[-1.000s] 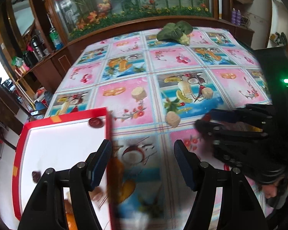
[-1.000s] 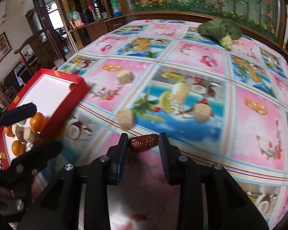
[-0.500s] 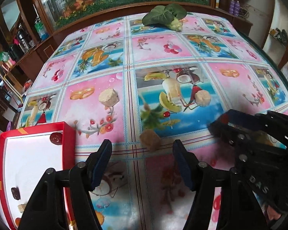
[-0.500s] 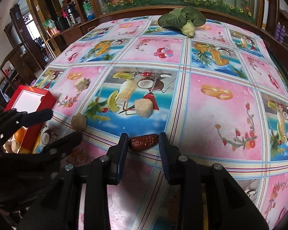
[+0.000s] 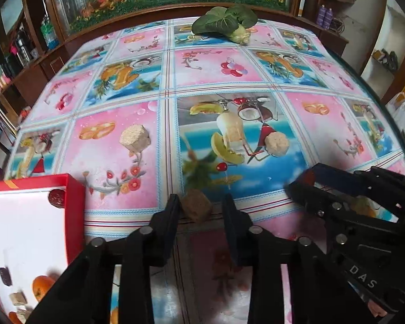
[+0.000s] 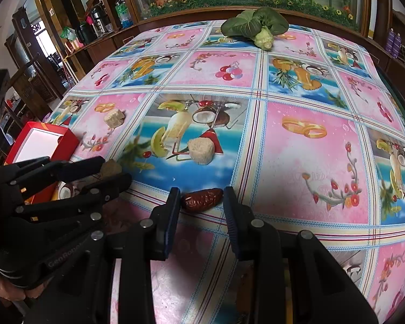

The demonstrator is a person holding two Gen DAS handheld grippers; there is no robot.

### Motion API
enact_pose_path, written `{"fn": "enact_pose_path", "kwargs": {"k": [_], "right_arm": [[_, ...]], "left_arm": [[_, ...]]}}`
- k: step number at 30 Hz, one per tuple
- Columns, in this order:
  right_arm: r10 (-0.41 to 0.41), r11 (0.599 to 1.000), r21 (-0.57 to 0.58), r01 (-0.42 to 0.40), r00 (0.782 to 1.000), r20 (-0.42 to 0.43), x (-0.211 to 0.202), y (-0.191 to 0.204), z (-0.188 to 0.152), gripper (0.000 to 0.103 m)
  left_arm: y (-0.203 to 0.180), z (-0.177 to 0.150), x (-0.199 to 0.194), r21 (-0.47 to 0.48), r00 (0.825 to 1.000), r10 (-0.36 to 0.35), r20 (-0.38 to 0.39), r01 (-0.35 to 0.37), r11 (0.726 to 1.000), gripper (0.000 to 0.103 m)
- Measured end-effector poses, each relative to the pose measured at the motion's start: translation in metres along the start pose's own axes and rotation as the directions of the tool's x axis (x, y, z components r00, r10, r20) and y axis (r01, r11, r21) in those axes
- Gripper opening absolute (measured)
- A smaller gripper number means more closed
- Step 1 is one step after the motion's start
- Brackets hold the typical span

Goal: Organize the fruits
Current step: 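Hold the date in the right tool while the left tool reaches for the beige cube, then carry the dark date and the beige cube over the white tray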

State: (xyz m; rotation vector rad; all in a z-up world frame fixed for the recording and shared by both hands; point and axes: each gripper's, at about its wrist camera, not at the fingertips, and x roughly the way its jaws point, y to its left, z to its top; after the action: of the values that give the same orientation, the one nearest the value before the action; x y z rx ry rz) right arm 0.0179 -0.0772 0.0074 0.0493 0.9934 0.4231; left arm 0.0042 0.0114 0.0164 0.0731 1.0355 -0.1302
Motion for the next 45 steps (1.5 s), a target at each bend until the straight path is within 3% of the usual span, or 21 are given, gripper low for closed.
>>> {"fn": "enact_pose_path", "kwargs": {"k": [1,8,17,27,31,37,42,45], "right_arm": [[0.001,1.000,0.001,-0.001,1.000,-0.001,0.000,0.000,0.000,0.035],[0.001,1.000,0.000,-0.001,1.000,0.001,0.000,-0.001,0.000,0.035],[0.020,1.000,0.010,-0.020,1.000,0.012,-0.002,-0.002,-0.001,0.035],[0.010,1.000,0.021,-0.012,0.997,0.080,-0.003,-0.002,-0.001,0.034],[-0.002,1.000,0.027,-0.002,0.990,0.144,-0.010,-0.003,0.000,0.034],[0.017,0.999,0.043,-0.027,0.977,0.213,-0.018,-0.001,0.000,0.034],[0.067,0.994,0.066,-0.083,0.975,0.214,-0.022,0.010,-0.003,0.034],[0.118,0.990,0.040,-0.132,0.962,0.245,-0.032,0.028,-0.006,0.034]], "left_arm": [[-0.001,0.000,0.000,0.002,1.000,-0.001,0.001,0.001,1.000,0.023],[-0.002,-0.002,-0.004,0.002,1.000,0.009,0.017,-0.009,1.000,0.023],[-0.006,-0.018,-0.042,0.027,0.990,0.065,0.122,-0.069,0.997,0.023],[0.001,-0.040,-0.104,0.031,0.953,0.131,0.272,-0.145,0.989,0.023],[0.012,-0.049,-0.124,0.009,0.937,0.152,0.315,-0.163,0.987,0.023],[0.030,-0.063,-0.141,-0.030,0.918,0.181,0.353,-0.182,0.983,0.023],[0.048,-0.073,-0.146,-0.058,0.911,0.200,0.359,-0.193,0.980,0.023],[0.059,-0.078,-0.148,-0.080,0.907,0.217,0.360,-0.202,0.976,0.023]]}}
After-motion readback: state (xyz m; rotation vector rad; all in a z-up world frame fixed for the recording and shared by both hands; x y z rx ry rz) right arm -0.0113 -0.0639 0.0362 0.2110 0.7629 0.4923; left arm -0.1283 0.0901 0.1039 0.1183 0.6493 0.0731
